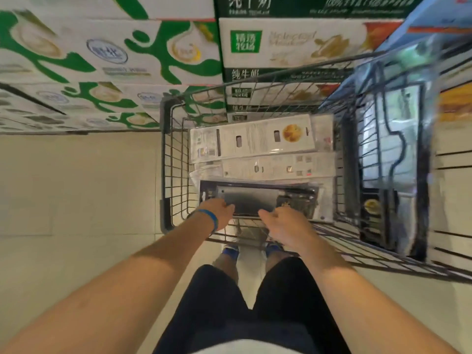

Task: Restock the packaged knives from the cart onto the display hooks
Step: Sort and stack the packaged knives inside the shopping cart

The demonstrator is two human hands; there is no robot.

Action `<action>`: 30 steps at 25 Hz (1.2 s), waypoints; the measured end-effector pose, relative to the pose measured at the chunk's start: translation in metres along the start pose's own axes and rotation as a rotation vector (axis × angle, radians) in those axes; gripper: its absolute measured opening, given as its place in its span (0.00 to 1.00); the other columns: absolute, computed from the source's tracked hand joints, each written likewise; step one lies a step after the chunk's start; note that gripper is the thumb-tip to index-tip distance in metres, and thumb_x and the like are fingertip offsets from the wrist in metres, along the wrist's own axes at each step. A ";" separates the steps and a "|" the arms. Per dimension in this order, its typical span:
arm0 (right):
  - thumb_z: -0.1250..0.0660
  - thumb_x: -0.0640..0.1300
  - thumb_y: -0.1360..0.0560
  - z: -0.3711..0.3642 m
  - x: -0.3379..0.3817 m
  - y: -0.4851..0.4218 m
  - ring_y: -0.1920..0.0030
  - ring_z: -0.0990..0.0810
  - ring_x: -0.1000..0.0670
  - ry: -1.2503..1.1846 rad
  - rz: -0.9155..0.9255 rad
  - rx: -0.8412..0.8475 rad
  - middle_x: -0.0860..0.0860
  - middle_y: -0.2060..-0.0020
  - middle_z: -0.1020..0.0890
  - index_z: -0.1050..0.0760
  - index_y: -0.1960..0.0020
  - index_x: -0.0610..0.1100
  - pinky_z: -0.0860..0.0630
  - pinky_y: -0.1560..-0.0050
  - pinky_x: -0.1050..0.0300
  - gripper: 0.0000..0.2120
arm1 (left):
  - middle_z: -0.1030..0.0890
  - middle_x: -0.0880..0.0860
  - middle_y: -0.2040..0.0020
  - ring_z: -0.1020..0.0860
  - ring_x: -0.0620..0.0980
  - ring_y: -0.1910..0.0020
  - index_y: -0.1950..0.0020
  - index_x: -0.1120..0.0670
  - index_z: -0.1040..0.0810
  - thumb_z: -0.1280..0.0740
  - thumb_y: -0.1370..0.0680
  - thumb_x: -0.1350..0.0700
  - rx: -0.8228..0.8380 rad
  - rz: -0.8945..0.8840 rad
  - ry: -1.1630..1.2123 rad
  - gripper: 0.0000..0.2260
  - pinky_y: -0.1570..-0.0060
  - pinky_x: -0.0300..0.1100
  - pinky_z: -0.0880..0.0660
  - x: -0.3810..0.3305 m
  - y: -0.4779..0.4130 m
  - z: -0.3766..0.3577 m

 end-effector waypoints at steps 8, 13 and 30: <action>0.39 0.57 0.19 0.003 -0.018 -0.075 0.56 0.19 0.50 -0.135 -0.088 -0.107 0.49 0.57 0.17 0.21 0.51 0.46 0.27 0.58 0.52 0.16 | 0.42 0.58 0.23 0.42 0.60 0.24 0.23 0.54 0.46 0.33 0.23 0.46 -0.214 -0.225 -0.568 0.35 0.33 0.56 0.34 0.002 -0.081 -0.003; 0.37 0.59 0.18 0.018 -0.016 -0.101 0.51 0.16 0.51 -0.763 -0.260 -0.220 0.50 0.50 0.18 0.24 0.48 0.51 0.18 0.48 0.51 0.12 | 0.27 0.56 0.35 0.27 0.58 0.38 0.27 0.50 0.38 0.40 0.20 0.39 -0.264 -0.206 -0.621 0.26 0.37 0.54 0.32 0.003 -0.087 0.011; 0.35 0.47 0.18 0.063 0.050 -0.149 0.61 0.18 0.55 -1.262 -0.296 -0.339 0.51 0.65 0.13 0.21 0.51 0.43 0.22 0.56 0.61 0.09 | 0.29 0.52 0.30 0.28 0.55 0.35 0.26 0.50 0.33 0.41 0.18 0.45 -0.239 -0.224 -0.165 0.22 0.37 0.51 0.27 0.023 0.006 0.026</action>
Point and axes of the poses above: each hand's wrist, its own y-axis away from the middle knuckle, its own z-axis out of the back of the hand, x = y × z, the point moved 3 cm from there along -y, towards the middle knuckle
